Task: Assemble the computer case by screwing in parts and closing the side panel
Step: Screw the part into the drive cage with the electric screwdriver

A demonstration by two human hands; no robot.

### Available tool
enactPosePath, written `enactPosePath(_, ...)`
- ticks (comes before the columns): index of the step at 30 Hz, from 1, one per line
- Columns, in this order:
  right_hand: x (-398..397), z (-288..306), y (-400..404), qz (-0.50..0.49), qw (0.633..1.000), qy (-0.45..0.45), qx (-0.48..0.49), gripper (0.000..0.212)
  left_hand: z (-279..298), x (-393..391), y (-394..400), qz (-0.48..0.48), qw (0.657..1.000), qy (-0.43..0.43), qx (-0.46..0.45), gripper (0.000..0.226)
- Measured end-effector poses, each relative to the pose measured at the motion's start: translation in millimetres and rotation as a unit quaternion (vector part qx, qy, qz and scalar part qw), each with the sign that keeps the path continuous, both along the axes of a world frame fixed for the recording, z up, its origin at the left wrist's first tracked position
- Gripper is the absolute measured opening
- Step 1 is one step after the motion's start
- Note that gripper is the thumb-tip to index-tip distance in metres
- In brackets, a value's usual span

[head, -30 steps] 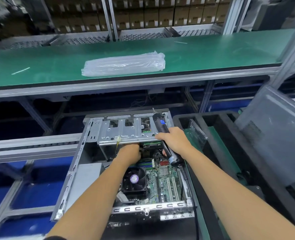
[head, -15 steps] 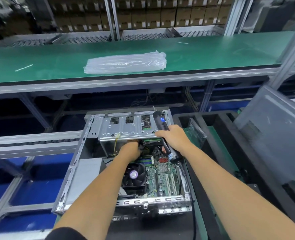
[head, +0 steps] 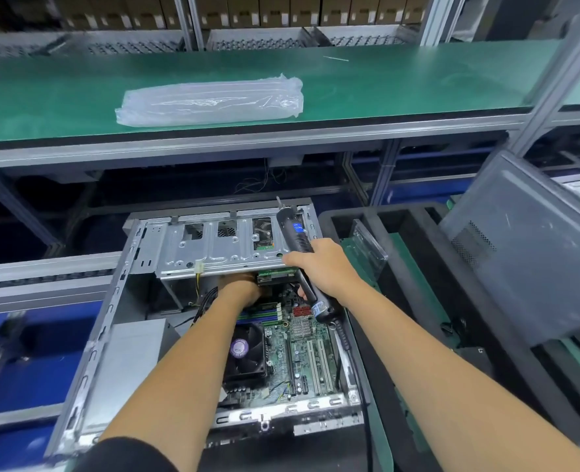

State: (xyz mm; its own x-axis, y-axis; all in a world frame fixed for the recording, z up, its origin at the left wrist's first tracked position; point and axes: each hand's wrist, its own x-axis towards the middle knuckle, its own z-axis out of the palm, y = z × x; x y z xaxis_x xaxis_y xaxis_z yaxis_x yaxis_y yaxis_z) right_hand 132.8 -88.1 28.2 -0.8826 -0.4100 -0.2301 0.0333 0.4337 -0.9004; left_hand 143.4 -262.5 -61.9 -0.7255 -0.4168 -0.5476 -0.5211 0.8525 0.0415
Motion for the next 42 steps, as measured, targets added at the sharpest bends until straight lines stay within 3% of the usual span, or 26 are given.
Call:
enactPosePath(4, -1, -1, -1, 0.000, 1.000, 0.001, 0.004, 0.031, -4, -3, 3, 0.005, 0.996, -0.083, 0.042, 0.043)
enactPosePath(10, 1, 1, 1, -0.002, 1.000, -0.002, 0.007, 0.031, 6, 11, 11, -0.051, 0.996, 0.042, -0.065, 0.036)
enactPosePath(17, 4, 5, 1, -0.001, 1.000, -0.001, 0.018, 0.029, 29, 46, 7, -0.078, 0.981, 0.171, 0.050, 0.019)
enactPosePath(22, 8, 6, 2, 0.001, 1.000, -0.003, 0.014, 0.033, 66, 69, -2, -0.146, 0.975, 0.108, 0.130, 0.042)
enactPosePath(24, 9, 6, 3, 0.001, 1.000, -0.003, 0.018, 0.035, 84, 80, -13, -0.142, 0.965, 0.175, 0.137, 0.021)
enactPosePath(25, 10, 6, 3, 0.001, 1.000, -0.002, 0.020, 0.035, 92, 85, -20, -0.113, 0.955, 0.245, 0.119, 0.026)
enactPosePath(27, 11, 7, 2, 0.004, 1.000, 0.001, 0.022, 0.035, 102, 94, -34, -0.044, 0.922, 0.384, 0.016, 0.035)
enactPosePath(29, 12, 8, 1, 0.002, 1.000, 0.006, 0.027, 0.035, 103, 103, -46, -0.003, 0.894, 0.445, -0.055, 0.025)
enactPosePath(32, 13, 9, 1, 0.004, 1.000, 0.006, 0.030, 0.035, 88, 112, -54, -0.008, 0.931, 0.358, -0.069, 0.044)
enactPosePath(37, 13, 9, 1, 0.000, 1.000, 0.003, 0.031, 0.049, 71, 115, -54, -0.010, 0.914, 0.399, -0.075, 0.008)
enactPosePath(40, 13, 9, 0, -0.001, 1.000, 0.003, 0.024, 0.038, 68, 114, -46, -0.111, 0.911, 0.396, -0.011, 0.002)
enactPosePath(42, 12, 9, 0, 0.000, 1.000, 0.006, 0.025, 0.031, 66, 113, -37, -0.167, 0.932, 0.316, 0.065, 0.005)
